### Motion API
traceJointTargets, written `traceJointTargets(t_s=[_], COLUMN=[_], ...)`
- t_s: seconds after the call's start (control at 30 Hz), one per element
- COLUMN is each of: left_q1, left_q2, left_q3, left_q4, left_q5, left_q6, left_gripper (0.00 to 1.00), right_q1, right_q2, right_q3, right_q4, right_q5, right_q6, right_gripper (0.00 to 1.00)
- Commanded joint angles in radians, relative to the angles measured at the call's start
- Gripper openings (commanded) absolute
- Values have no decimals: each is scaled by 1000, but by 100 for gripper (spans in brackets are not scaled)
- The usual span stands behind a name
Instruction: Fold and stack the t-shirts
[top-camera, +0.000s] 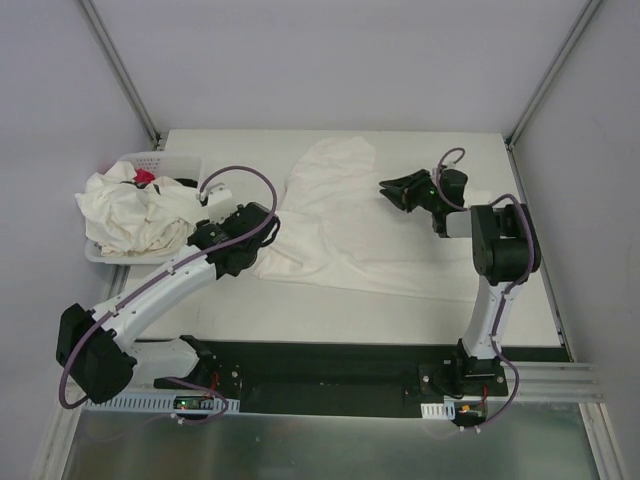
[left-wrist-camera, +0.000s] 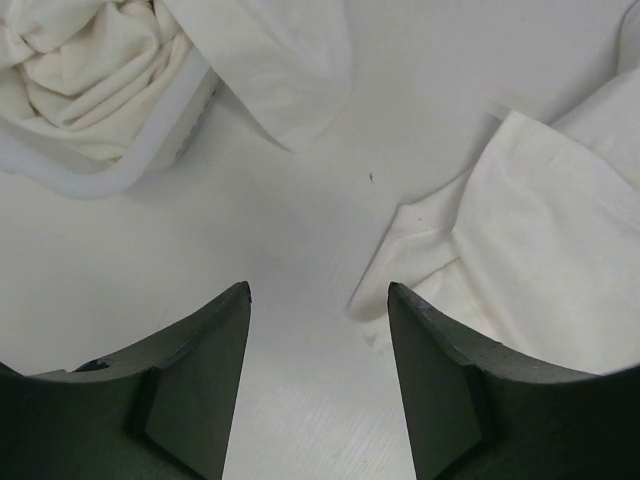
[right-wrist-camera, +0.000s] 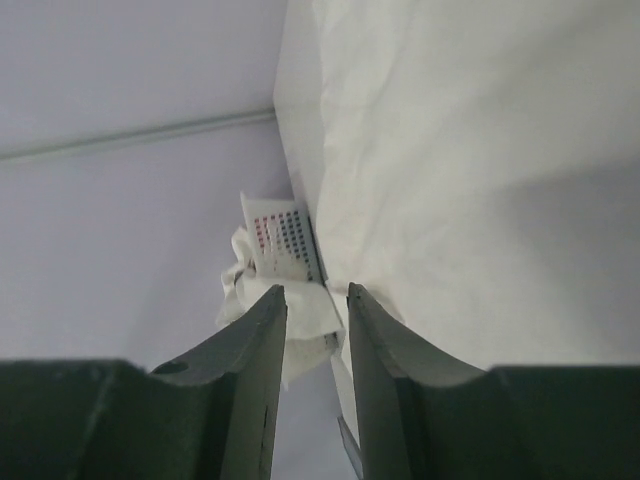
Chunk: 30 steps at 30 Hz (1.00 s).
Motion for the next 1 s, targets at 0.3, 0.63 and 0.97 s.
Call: traceJointTargets(t_s=[0.3, 0.63, 0.97], left_q1=[-4, -4, -4], left_q2=[167, 191, 179], left_q3=[74, 109, 89], left_q4=[76, 74, 76], left_q5=[78, 88, 86], left_q6=[59, 89, 79], left_gripper=[56, 56, 56], right_q1=[235, 328, 418], right_q2=[129, 69, 52], right_q3=[40, -69, -109], right_q4=[91, 134, 151], right_q5=[-65, -70, -71], right_q6=[87, 104, 123], right_gripper=[34, 34, 34])
